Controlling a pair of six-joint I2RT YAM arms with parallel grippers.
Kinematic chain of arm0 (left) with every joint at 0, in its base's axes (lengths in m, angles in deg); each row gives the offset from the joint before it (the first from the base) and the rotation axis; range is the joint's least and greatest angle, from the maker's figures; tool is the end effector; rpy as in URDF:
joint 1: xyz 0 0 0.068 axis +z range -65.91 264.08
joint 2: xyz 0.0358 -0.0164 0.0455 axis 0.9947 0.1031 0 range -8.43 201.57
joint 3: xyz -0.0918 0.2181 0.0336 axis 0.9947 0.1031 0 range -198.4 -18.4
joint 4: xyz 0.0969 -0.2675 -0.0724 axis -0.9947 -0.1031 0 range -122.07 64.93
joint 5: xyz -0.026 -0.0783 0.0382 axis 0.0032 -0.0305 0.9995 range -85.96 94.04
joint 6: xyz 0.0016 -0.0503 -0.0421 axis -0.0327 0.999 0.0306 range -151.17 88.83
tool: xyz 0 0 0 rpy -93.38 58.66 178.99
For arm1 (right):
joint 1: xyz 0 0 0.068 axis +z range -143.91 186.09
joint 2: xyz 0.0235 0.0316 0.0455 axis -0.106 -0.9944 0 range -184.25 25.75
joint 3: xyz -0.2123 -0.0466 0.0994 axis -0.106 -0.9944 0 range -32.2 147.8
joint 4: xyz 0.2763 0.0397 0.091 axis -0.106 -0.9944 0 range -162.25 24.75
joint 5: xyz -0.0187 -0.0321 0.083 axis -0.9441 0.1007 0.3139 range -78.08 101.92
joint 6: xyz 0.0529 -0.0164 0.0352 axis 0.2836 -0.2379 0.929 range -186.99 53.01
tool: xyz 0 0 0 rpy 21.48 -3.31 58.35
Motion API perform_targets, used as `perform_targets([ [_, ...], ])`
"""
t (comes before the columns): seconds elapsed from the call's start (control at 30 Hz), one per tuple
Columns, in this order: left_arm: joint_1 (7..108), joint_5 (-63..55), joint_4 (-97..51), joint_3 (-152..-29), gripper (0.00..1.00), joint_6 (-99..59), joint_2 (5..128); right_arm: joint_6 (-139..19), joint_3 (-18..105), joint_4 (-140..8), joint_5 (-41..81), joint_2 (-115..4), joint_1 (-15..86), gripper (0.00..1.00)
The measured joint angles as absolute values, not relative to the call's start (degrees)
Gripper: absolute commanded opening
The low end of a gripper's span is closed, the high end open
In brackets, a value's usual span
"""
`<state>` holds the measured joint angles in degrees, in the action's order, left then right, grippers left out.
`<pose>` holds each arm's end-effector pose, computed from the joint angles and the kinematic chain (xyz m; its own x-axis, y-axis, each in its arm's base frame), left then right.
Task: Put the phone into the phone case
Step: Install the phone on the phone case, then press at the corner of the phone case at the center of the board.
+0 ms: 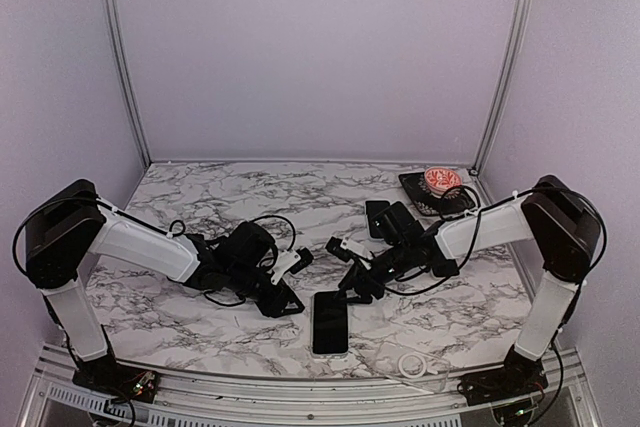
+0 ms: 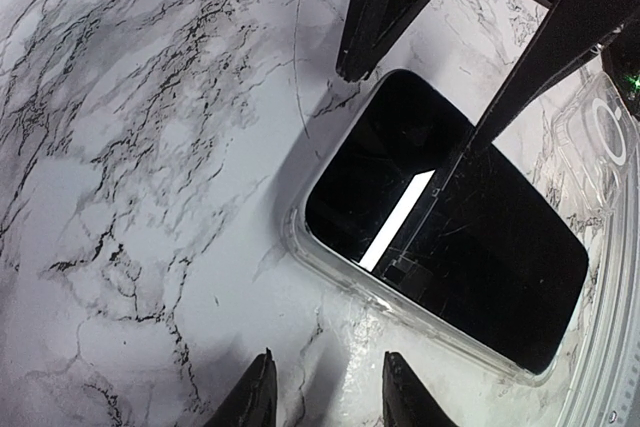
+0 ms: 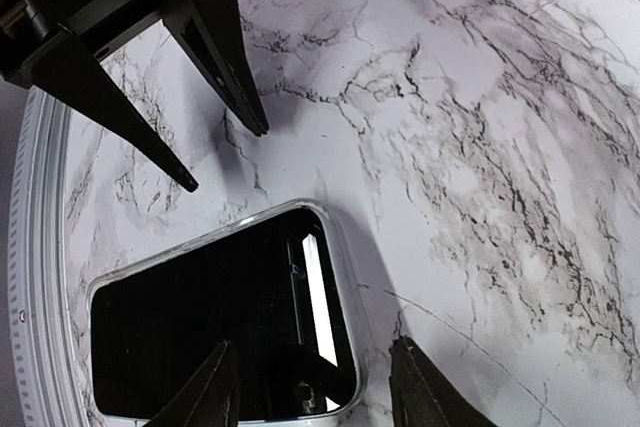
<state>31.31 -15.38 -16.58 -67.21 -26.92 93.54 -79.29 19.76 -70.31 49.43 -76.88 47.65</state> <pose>0.2102 -0.3050 0.0638 -0.4904 0.5299 -0.6919 0.8600 0.4228 -0.2858 0.2471 0.2610 0.0640 -0.4373 -0.6137 -0.6574 -0.8966 0.2407 0.3717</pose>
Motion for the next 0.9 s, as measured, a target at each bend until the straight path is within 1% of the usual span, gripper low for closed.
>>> perform_targets([
  [0.2, 31.31, -15.38, -16.73, -67.21, 0.35, -26.92, 93.54, -77.98, 19.83, -70.77, 44.93, -74.96, 47.65, 0.50],
  [0.33, 31.27, -15.38, -17.26, -67.21, 0.35, -26.92, 93.52, -73.78, 19.83, -73.06, 39.34, -69.80, 47.87, 0.46],
  [0.43, 30.87, -15.36, -17.76, -67.19, 0.34, -27.10, 93.52, -66.87, 19.74, -74.79, 34.64, -65.34, 48.70, 0.44],
  [0.57, 29.26, -15.25, -17.89, -67.02, 0.33, -27.56, 93.41, -54.52, 18.25, -75.62, 28.63, -60.93, 53.88, 0.42],
  [0.63, 28.16, -15.21, -17.89, -66.80, 0.30, -27.67, 93.37, -50.11, 17.77, -76.12, 26.83, -60.95, 56.98, 0.37],
  [0.7, 27.36, -15.16, -17.87, -66.41, 0.28, -27.80, 93.19, -46.13, 17.44, -76.91, 25.43, -61.76, 59.45, 0.28],
  [0.8, 26.48, -15.14, -17.89, -65.86, 0.23, -27.97, 92.78, -40.58, 16.81, -78.57, 24.15, -63.13, 61.20, 0.26],
  [0.9, 26.04, -14.94, -17.82, -65.58, 0.20, -28.06, 92.69, -37.15, 16.20, -80.38, 22.75, -63.39, 62.12, 0.19],
])
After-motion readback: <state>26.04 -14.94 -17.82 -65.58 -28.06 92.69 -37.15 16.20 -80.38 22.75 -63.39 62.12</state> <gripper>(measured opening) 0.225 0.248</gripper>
